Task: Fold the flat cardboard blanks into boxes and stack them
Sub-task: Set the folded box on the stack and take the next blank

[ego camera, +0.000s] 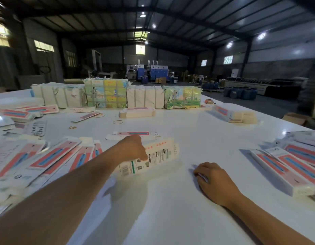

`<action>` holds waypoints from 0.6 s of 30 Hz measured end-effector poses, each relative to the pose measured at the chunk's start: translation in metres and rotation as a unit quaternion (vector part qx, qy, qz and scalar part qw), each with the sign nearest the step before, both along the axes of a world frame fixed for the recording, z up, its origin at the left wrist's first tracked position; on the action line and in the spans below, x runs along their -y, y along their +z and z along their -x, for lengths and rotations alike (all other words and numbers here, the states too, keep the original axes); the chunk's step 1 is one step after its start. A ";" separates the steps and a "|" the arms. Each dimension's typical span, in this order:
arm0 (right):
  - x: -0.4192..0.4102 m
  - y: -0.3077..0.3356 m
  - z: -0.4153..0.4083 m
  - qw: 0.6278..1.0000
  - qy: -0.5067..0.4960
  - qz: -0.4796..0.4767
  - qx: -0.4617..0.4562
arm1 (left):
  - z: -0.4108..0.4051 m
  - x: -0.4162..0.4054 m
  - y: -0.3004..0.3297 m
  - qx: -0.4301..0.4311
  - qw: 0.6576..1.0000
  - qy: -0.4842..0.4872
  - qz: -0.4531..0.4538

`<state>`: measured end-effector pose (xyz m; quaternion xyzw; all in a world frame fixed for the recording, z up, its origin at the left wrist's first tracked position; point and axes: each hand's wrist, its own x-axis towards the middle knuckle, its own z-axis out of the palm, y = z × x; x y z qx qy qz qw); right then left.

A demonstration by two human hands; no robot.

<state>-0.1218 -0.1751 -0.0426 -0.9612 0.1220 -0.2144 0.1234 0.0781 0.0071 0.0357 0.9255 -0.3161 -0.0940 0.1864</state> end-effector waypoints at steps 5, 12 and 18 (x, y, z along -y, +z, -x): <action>-0.004 0.004 0.001 1.000 -0.007 0.016 -0.015 | 0.071 -0.034 0.002 0.272 0.953 -0.056 0.118; -0.017 0.011 0.006 0.997 0.072 0.002 -0.036 | 0.102 -0.045 -0.073 0.333 0.936 -0.107 0.031; -0.010 0.010 0.005 0.989 -0.011 -0.101 0.110 | 0.087 -0.040 -0.082 0.311 0.948 -0.066 -0.001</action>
